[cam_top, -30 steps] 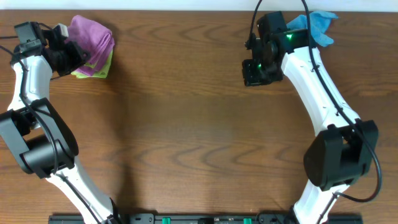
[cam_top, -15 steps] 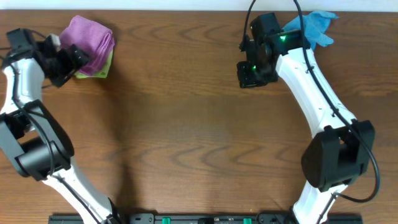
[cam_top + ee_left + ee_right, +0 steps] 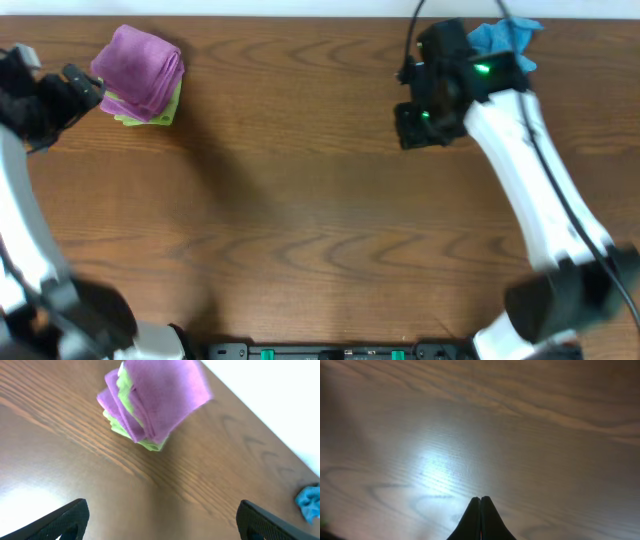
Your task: Fold the cloth
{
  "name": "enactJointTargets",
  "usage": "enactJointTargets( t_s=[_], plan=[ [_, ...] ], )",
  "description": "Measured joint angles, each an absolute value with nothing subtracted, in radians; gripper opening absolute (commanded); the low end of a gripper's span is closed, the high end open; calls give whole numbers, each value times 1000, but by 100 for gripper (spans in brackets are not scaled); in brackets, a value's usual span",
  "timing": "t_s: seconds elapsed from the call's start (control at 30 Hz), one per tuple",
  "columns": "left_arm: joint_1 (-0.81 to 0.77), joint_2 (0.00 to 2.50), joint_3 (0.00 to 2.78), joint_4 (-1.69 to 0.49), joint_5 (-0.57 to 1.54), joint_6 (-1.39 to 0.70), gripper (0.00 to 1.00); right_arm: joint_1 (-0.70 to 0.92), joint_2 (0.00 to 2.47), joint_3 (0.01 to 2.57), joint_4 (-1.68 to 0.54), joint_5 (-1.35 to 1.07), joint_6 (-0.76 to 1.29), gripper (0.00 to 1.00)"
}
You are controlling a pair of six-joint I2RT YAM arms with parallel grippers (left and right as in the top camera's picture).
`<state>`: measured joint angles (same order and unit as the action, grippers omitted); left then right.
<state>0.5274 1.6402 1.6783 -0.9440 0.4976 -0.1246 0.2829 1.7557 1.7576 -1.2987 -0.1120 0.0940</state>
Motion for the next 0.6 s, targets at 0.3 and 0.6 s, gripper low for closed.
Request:
enactJointTargets(
  t_s=[0.3, 0.6],
  plan=[
    [514, 1206, 1681, -1161, 470, -92, 95, 283, 1363, 1760, -1422, -89, 62, 2],
    [398, 740, 1557, -1252, 482, 19, 96, 283, 977, 1652, -1475, -71, 54, 2]
  ],
)
